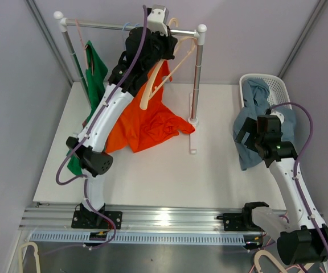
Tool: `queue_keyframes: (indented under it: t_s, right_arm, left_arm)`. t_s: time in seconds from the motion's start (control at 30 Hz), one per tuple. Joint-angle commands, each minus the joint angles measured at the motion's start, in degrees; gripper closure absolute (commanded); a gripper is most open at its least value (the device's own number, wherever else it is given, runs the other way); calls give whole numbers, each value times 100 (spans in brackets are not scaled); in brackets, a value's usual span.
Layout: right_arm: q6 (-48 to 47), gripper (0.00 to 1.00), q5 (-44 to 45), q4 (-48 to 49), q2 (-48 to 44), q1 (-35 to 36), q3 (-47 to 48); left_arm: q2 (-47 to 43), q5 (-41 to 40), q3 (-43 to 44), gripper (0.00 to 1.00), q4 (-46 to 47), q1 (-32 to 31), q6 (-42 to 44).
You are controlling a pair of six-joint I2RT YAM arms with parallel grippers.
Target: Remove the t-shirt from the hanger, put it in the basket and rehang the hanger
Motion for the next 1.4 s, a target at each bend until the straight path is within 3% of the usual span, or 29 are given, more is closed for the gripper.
queue_keyframes:
  t_s: [0.0,0.17,0.37,0.43,0.5,0.53,0.7,0.8,0.97,1.03,1.1,1.13,1.3,1.37]
  right_arm:
    - [180,1,673,-180,94,34,-57]
    - [312,1,1042,180,866,34,-232]
    - [514,1,744,1349,2413,-246,-479]
    - [567,2,796,1604,2774,-282,-444]
    - [593,8,813,1788,2906,-361,-444]
    - [602,14,822,1833,3003,-387,-453]
    - [523,28,735,2026,3276,-440,-532]
    - [505,61,603,2132,3408,-598,-654]
    - [479,63,532,2246,3469,-607,-804]
    - [444,84,462,2255,3513,-625,-813]
    - [418,91,374,2238,3479,-633,-787]
    - [400,100,339,2203,3452,-625,-761]
    - [365,100,242,1984,3057,-581,-725]
    - [347,100,163,1887,2785,-572,-681]
  left_arm:
    - [129,203,36,99,480,-25,-237]
    - [226,221,36,99,560,-34,-220]
    - [340,159,-34,99,630,-34,-132]
    - [305,185,-113,93,709,-34,-115]
    - [288,194,-183,86,736,-25,-106]
    - [262,194,-201,77,736,-25,-106]
    - [174,221,-237,79,727,-25,-62]
    - [112,221,-237,76,718,-25,-53]
    - [33,221,-245,75,701,-25,-18]
    - [-20,186,-245,69,657,-25,-27]
    - [-116,55,-263,66,595,-25,-62]
    - [-247,28,-306,63,586,-34,-71]
    - [-775,27,-693,52,622,-34,-88]
    - [-994,1,-746,43,630,-34,-71]
